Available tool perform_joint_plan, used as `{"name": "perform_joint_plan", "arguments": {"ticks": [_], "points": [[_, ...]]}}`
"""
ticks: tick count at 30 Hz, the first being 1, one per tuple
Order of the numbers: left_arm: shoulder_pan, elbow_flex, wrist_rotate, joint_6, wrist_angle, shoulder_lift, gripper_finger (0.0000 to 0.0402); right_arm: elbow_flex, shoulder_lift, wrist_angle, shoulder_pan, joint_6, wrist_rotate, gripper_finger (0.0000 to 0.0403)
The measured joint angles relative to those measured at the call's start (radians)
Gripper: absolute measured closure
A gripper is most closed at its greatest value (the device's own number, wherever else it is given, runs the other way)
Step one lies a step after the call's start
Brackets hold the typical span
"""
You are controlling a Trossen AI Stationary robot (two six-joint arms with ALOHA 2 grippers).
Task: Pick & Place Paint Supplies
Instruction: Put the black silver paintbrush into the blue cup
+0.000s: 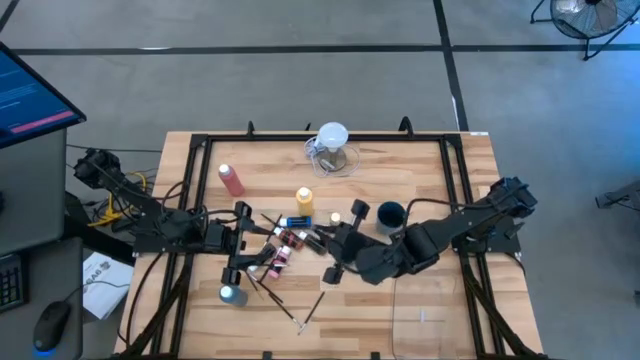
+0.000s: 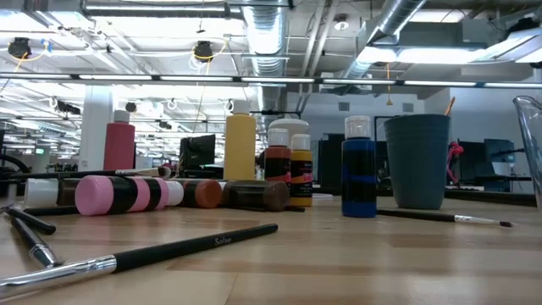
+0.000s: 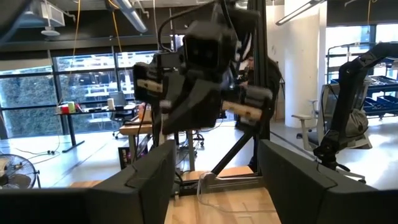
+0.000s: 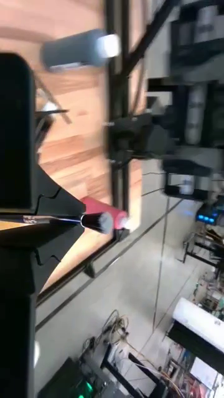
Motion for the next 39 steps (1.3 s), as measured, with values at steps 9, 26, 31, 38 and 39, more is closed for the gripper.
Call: {"name": "perform_joint_plan", "arguments": {"ticks": [9, 26, 31, 38, 39], "points": [[0.000, 0.000, 0.000, 0.002, -0.001, 0.000, 0.0188, -0.368, -0.232, 0.101, 0.013, 0.178, 0.085, 0.0403], [0.001, 0.000, 0.000, 0.002, 0.000, 0.000, 0.0189, -0.962, -0.578, 0.428, 0.122, 0.315, 0.397, 0.0403], [0.001, 0.000, 0.001, 0.002, 0.000, 0.000, 0.0189, -0.994, -0.544, 0.398, 0.119, 0.374, 0.397, 0.0403], [0.001, 0.000, 0.001, 0.002, -0.003, 0.000, 0.0189, -0.994, -0.507, 0.323, 0.099, 0.482, 0.415, 0.0403], [0.001, 0.000, 0.000, 0.002, -0.006, 0.000, 0.0189, -0.994, -0.504, 0.321, 0.096, 0.484, 0.414, 0.0403]]}}
